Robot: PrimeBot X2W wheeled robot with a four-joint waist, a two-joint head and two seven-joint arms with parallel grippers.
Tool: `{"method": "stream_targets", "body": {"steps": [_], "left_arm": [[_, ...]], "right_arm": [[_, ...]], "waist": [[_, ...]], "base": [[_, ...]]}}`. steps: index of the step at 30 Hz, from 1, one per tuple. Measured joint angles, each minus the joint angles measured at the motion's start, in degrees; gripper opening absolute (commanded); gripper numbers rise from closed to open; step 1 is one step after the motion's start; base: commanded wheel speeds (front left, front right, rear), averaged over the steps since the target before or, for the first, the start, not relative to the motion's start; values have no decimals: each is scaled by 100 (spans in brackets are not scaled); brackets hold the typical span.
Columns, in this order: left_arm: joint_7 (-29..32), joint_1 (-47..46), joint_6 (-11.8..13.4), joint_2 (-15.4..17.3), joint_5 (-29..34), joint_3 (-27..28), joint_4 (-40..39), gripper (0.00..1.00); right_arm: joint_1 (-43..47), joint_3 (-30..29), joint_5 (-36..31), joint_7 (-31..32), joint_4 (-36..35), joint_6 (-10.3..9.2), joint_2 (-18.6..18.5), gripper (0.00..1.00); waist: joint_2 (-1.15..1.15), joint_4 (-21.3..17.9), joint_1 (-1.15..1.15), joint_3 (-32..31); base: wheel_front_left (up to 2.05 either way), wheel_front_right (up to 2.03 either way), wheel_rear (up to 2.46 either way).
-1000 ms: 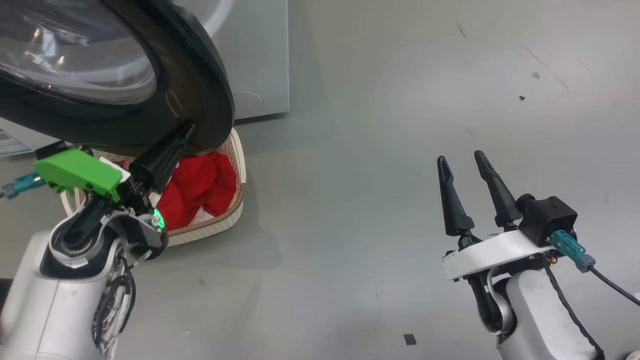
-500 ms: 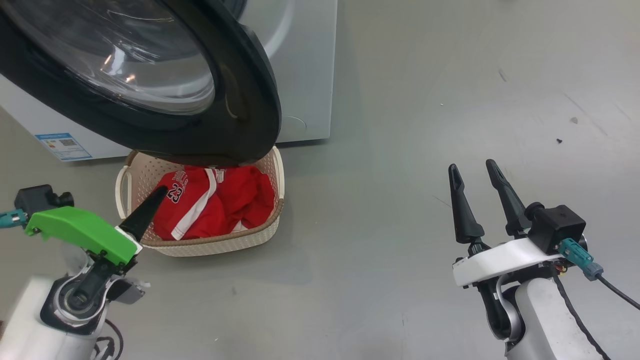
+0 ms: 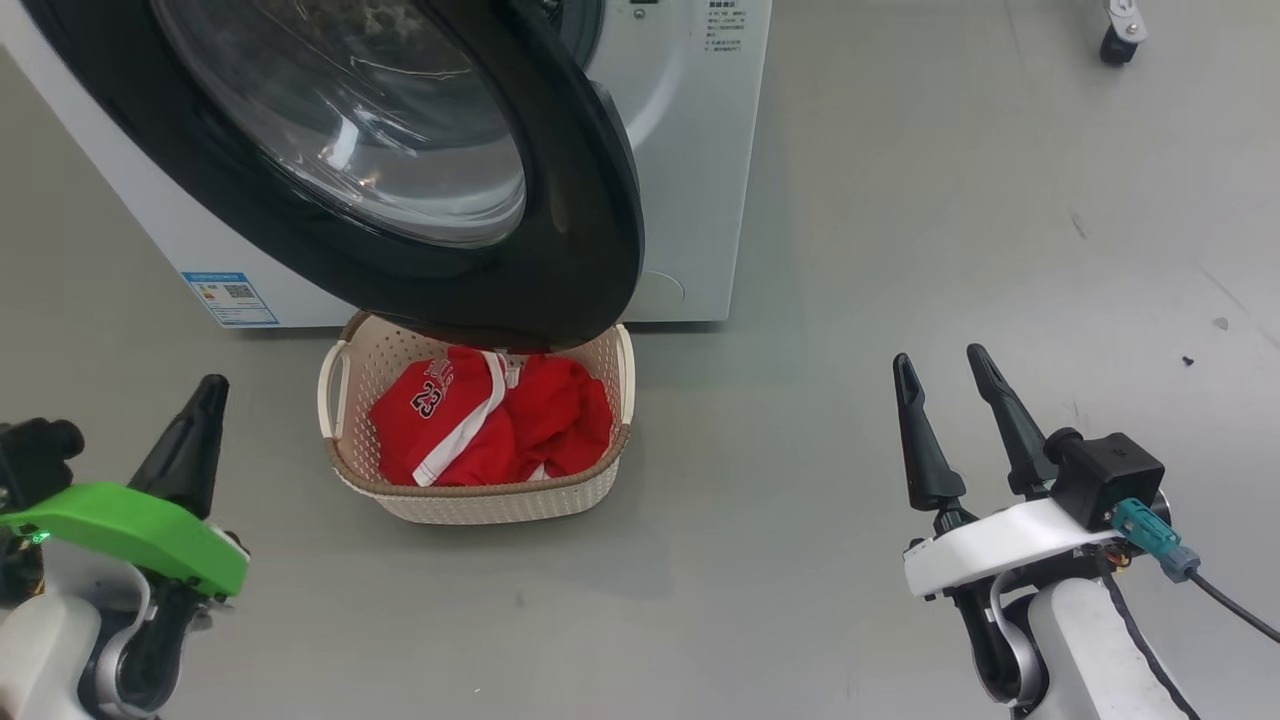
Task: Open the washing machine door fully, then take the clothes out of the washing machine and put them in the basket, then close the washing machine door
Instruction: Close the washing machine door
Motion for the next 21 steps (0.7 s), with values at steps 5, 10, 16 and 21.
{"method": "stream_targets", "body": {"steps": [5,10,16,21], "left_arm": [[-724,241,82,-37,520,-52,-54,0],[-1196,522,283,-297,522,-16,-53,0],[-1260,794,501,-404,734,167,-57,0],[-1243,922,657,-503,912,316,-65,100]], "right_arm": [[9,74,-4,0,-5,-1,3,100],[64,131,-5,0,-23,-1,9,100],[118,198,-5,0,-29,-1,9,100],[118,199,-5,0,-32,0,8,100]], "waist": [[0,114,0,-134],[0,152,0,-229],[0,161,0,-271],[0,160,0,-283]], "base": [[0,0,0],[0,0,0],[0,0,0],[0,0,0]]}}
